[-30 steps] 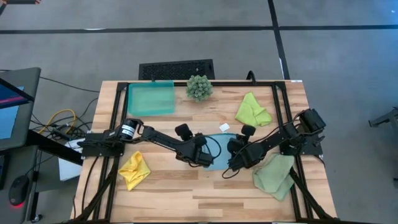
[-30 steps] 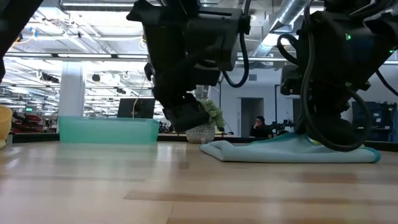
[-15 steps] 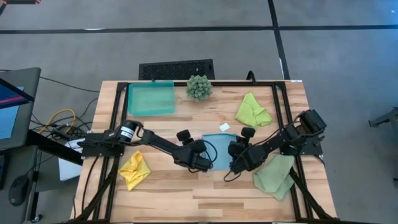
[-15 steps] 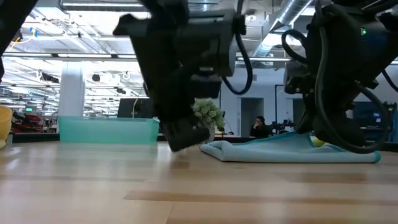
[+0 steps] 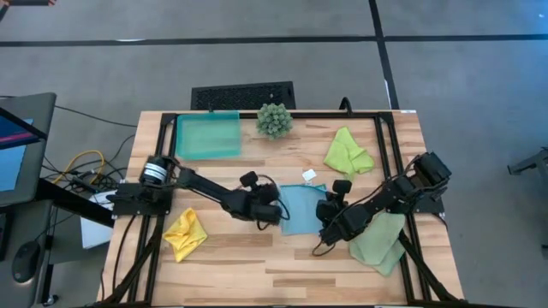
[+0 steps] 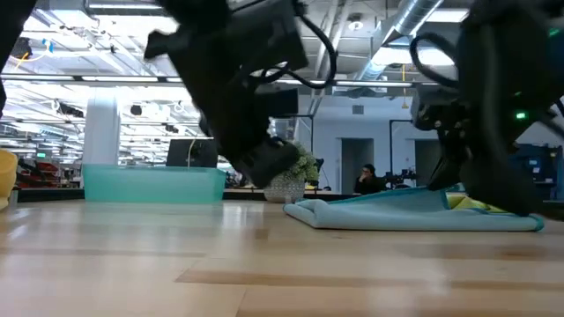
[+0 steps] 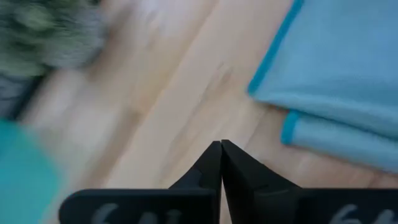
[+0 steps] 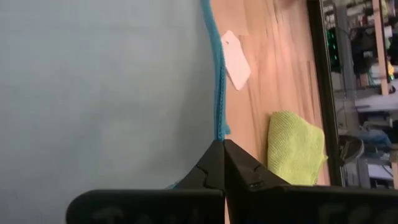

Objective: Fold microfiber towels
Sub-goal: Fold the blue microfiber cloth

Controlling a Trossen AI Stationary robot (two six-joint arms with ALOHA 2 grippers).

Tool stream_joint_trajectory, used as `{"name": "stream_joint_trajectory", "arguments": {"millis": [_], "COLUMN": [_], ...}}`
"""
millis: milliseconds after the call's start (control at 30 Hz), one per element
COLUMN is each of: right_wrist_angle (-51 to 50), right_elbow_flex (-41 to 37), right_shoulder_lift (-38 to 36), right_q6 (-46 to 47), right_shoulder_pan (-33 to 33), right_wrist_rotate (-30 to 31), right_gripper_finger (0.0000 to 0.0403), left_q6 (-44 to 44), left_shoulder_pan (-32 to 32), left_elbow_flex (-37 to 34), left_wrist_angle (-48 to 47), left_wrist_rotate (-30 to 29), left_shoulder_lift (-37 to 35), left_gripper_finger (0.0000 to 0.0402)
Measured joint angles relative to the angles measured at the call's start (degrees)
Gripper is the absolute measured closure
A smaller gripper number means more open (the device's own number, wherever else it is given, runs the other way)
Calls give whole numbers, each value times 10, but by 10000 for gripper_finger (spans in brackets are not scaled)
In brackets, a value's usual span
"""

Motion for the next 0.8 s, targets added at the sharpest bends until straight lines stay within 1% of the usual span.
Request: {"name": "stream_joint_trajectory", "arguments": {"millis": [133,200,267,333,433,567,667,700,800], "right_wrist_angle": [-5,-4,-14,-7,-9,-11,-7,-7,-8], "right_elbow_flex": [2,3,2,3,1,1,0,0,0], "right_shoulder_lift": [-28,-48,-69,-89,-115,-132,-132,-131,-130], "right_q6": [-1,-12,-27,-42,-50,-63,-77,-80,-81], "right_shoulder_pan": [36,54,73,91,112,133,147,151,157], "right_wrist_rotate": [3,14,20,22,22,19,17,16,16], "right_gripper_finger": [390,390,390,390,390,390,390,390,390], "left_q6": [70,121,178,233,285,299,271,253,192], "left_shoulder_pan": [5,1,-5,-12,-20,-19,-12,-8,14], "left_elbow_flex": [-101,-138,-162,-172,-171,-167,-170,-169,-169], "left_wrist_angle": [205,300,367,434,478,486,482,489,491], "left_wrist_rotate": [37,74,99,126,139,136,109,110,141], "left_shoulder_lift": [-52,-71,-82,-84,-72,-59,-55,-51,-48], "left_gripper_finger": [399,398,392,376,335,261,207,192,156]}}
